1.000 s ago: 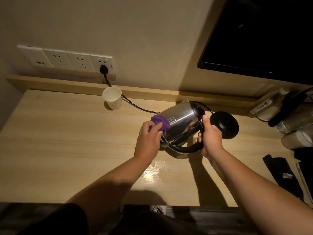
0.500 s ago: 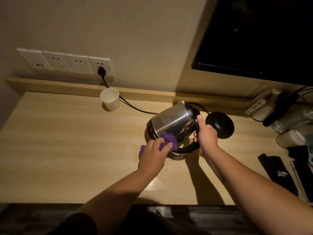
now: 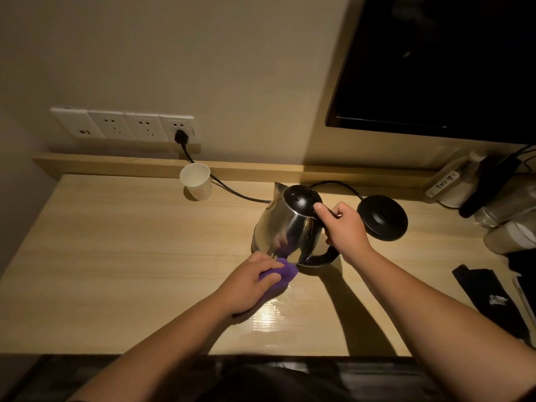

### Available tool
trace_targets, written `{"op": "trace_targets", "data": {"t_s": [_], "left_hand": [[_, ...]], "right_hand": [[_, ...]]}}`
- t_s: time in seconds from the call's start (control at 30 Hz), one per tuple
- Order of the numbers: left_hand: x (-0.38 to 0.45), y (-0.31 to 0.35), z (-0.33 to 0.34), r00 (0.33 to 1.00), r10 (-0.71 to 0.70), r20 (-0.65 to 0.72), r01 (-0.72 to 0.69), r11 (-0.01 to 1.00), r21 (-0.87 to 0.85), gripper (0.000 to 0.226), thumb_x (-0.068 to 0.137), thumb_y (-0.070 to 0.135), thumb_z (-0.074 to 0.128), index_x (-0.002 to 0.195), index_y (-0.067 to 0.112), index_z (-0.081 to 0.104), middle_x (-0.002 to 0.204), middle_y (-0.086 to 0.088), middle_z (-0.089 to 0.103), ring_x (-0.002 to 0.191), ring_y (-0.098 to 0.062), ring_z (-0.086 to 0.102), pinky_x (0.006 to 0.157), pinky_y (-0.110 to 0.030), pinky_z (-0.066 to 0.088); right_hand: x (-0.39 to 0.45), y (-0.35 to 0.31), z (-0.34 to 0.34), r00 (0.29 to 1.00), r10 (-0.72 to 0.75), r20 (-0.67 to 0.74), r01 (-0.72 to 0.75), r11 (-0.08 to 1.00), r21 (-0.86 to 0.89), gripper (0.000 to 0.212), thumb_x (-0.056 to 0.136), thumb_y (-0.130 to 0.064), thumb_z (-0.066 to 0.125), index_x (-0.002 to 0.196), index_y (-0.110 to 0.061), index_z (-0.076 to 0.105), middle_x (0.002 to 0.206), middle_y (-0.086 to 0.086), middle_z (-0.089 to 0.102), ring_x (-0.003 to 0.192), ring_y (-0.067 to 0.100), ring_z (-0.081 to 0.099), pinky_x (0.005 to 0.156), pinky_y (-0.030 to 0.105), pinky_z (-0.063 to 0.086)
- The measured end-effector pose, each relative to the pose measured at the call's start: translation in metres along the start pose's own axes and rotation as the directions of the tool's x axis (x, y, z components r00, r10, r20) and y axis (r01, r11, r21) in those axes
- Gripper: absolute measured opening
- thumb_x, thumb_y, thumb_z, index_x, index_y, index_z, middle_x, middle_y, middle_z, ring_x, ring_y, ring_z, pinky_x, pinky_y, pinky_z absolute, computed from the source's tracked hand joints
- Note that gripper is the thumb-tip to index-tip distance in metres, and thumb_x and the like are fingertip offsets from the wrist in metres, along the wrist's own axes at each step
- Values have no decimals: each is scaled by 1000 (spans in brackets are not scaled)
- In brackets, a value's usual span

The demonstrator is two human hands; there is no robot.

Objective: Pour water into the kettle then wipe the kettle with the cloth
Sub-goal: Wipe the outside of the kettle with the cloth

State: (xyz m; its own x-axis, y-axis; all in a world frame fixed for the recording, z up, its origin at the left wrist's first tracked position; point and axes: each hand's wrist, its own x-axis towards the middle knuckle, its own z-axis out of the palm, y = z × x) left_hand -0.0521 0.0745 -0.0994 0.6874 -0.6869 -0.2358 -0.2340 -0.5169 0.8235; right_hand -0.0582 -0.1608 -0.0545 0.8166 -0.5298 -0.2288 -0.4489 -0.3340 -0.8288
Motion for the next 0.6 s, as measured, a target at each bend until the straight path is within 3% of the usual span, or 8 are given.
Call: {"op": "trace_targets", "data": {"t_s": [0.07,0.17,0.27,0.37,0.47,0.6], "left_hand": [[-3,6,-12,997,10,-82,-12,1000,-25,27,96,28,56,122,30,61,113,16,51,104,2,50,91,-9,35],[-1,12,-29,977,-4,-211,-3,999,-34,28,96,25,56,123,24,61,110,12,50,101,2,50,85,-2,32],[6,17,-43,942,-18,-335,3,999,-45,28,96,25,56,123,22,62,110,10,50,101,5,49,83,0,30],[16,24,-51,910,-6,-415,-5,1000,-25,29,96,25,56,124,22,61,112,6,50,103,-3,50,82,0,30],[27,39,-53,904,86,-418,-45,993,106,30,96,27,55,126,25,60,112,9,46,100,-4,49,82,-6,35],[47,56,-49,903,297,-311,-153,898,413,31,94,29,57,125,25,60,115,3,49,101,-13,49,80,-27,46]], "right_hand": [[-1,0,3,998,-47,35,50,996,-78,45,87,-55,62,79,-12,50,74,11,61,69,29,60,64,48,54],[-2,0,5,989,-115,92,130,976,-175,38,91,-49,60,80,-15,49,75,8,60,70,24,57,63,40,48],[-2,4,4,978,-154,139,180,964,-195,33,100,-42,49,84,-13,52,77,6,60,72,22,56,64,35,45],[1,6,1,969,-161,186,195,964,-182,32,105,-36,35,84,-17,49,77,4,55,72,19,52,63,30,42],[4,5,0,967,-138,212,177,969,-174,33,106,-33,27,83,-17,45,77,5,49,72,18,47,64,29,40],[10,10,1,971,-115,208,167,954,-251,28,106,-25,29,83,-15,42,78,3,46,71,13,43,60,20,37]]}}
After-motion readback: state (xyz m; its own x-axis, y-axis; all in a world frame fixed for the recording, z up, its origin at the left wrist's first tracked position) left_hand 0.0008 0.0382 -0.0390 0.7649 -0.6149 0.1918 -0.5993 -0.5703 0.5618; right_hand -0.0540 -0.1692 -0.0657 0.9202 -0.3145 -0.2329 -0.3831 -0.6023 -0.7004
